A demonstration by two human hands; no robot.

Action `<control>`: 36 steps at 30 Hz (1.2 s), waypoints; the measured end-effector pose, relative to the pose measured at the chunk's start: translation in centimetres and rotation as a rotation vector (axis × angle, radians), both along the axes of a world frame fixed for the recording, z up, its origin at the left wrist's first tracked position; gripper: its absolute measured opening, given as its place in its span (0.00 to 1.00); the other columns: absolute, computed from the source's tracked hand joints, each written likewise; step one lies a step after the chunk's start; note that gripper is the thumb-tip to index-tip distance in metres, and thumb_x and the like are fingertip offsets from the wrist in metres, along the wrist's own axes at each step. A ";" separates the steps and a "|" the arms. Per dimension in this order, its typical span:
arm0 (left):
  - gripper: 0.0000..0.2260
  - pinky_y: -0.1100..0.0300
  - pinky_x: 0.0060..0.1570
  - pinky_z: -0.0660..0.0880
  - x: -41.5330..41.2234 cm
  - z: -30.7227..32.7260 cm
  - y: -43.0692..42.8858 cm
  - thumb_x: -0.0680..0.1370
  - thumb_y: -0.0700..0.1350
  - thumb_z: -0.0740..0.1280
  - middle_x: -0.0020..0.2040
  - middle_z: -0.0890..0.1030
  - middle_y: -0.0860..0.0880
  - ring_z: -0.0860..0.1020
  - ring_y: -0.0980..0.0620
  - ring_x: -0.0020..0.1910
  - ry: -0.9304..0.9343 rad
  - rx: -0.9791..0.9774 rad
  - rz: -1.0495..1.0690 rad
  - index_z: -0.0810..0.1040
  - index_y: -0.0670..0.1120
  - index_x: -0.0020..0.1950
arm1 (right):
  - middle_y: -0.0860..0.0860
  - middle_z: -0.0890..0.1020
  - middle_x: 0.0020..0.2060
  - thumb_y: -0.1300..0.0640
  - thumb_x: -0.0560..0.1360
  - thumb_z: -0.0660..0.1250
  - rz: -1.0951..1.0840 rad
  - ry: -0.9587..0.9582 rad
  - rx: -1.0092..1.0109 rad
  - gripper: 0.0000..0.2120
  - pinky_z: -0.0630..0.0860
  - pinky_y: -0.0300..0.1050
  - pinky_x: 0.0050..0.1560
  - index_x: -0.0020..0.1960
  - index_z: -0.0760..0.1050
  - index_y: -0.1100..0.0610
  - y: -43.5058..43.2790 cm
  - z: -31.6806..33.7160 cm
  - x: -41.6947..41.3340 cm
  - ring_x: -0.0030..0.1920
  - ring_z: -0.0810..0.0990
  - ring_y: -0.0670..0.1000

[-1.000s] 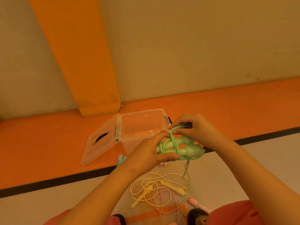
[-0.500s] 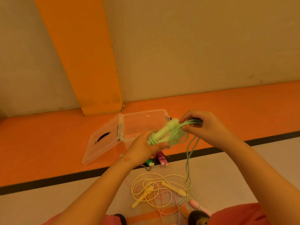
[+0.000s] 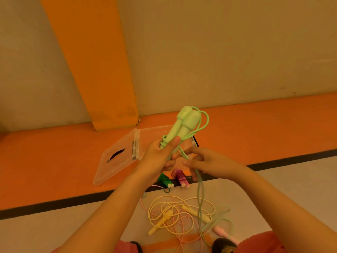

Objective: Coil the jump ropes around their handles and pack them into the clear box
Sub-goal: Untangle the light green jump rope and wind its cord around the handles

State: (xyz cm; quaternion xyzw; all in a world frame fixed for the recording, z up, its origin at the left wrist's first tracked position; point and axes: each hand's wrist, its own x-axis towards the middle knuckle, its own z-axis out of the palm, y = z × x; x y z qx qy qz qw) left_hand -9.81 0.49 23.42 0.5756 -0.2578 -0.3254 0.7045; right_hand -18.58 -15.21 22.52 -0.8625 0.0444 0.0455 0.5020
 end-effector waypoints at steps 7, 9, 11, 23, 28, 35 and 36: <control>0.09 0.68 0.20 0.55 0.9 0.3 -0.1 0.79 0.49 0.62 0.27 0.68 0.50 0.59 0.58 0.19 0.056 -0.062 0.068 0.68 0.46 0.56 | 0.44 0.68 0.29 0.54 0.81 0.55 -0.159 -0.189 -0.075 0.12 0.65 0.36 0.33 0.46 0.76 0.51 1.3 0.3 1.1 0.27 0.68 0.40; 0.09 0.68 0.20 0.54 1.1 0.2 -0.1 0.79 0.48 0.62 0.27 0.68 0.50 0.59 0.58 0.19 0.081 -0.074 0.082 0.69 0.48 0.57 | 0.46 0.71 0.31 0.55 0.81 0.56 -0.155 -0.190 -0.225 0.12 0.66 0.39 0.33 0.44 0.76 0.52 1.3 0.4 1.1 0.32 0.70 0.41; 0.10 0.68 0.19 0.54 1.3 0.2 -0.1 0.78 0.50 0.63 0.27 0.68 0.50 0.59 0.58 0.19 0.080 -0.073 0.102 0.70 0.46 0.55 | 0.51 0.73 0.33 0.53 0.81 0.56 -0.164 -0.156 -0.300 0.13 0.67 0.44 0.37 0.41 0.75 0.51 1.1 0.1 0.9 0.34 0.72 0.48; 0.13 0.59 0.28 0.65 3.4 -2.0 -0.4 0.74 0.49 0.72 0.33 0.74 0.49 0.70 0.52 0.29 -0.559 0.428 0.391 0.69 0.46 0.46 | 0.48 0.78 0.47 0.49 0.79 0.59 -0.174 -0.351 -0.885 0.10 0.67 0.45 0.37 0.54 0.75 0.52 1.9 2.3 -0.4 0.46 0.77 0.52; 0.12 0.65 0.27 0.67 2.6 -1.0 0.4 0.75 0.48 0.71 0.31 0.74 0.51 0.70 0.58 0.26 -0.624 0.487 0.023 0.75 0.50 0.57 | 0.50 0.78 0.41 0.55 0.75 0.67 -0.115 -0.505 -0.777 0.06 0.73 0.50 0.41 0.49 0.79 0.55 0.1 2.5 -0.3 0.44 0.76 0.52; 0.17 0.60 0.39 0.72 -0.2 -0.7 0.7 0.71 0.58 0.72 0.40 0.80 0.55 0.76 0.60 0.39 -0.911 0.669 -0.254 0.78 0.53 0.56 | 0.47 0.81 0.39 0.57 0.67 0.76 0.029 -0.366 -0.549 0.07 0.73 0.41 0.42 0.43 0.81 0.55 -0.5 2.0 -0.6 0.41 0.77 0.44; 0.18 0.56 0.41 0.73 -0.5 -0.9 0.7 0.69 0.63 0.71 0.42 0.81 0.55 0.77 0.57 0.42 -0.971 0.729 -0.254 0.79 0.56 0.54 | 0.46 0.81 0.39 0.57 0.66 0.76 0.057 -0.344 -0.530 0.07 0.73 0.41 0.42 0.43 0.81 0.55 -0.4 1.9 -0.6 0.41 0.77 0.43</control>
